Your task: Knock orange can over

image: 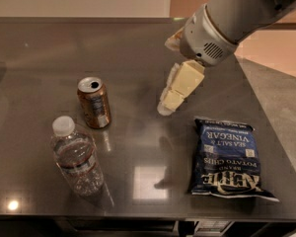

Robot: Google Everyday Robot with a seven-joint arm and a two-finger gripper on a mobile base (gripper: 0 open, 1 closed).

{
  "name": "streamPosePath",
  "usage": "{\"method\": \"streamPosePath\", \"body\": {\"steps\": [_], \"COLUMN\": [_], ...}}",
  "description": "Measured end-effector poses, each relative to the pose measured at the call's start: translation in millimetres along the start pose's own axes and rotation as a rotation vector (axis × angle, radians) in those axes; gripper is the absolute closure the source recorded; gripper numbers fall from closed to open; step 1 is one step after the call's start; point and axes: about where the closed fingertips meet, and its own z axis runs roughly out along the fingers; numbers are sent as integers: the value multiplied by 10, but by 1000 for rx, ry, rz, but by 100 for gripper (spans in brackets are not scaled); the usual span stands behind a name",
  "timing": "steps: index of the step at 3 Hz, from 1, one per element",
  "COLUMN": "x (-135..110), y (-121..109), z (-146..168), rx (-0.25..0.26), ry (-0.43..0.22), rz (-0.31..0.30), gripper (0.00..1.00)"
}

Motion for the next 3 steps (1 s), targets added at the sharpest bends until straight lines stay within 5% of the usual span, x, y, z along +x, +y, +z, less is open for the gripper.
{"method": "streamPosePath", "body": {"steps": [3], "x": [-639], "y": [84], "z": [826], "rx": [-29], "ry": [-138], "rz": [-19], "gripper": [0]}}
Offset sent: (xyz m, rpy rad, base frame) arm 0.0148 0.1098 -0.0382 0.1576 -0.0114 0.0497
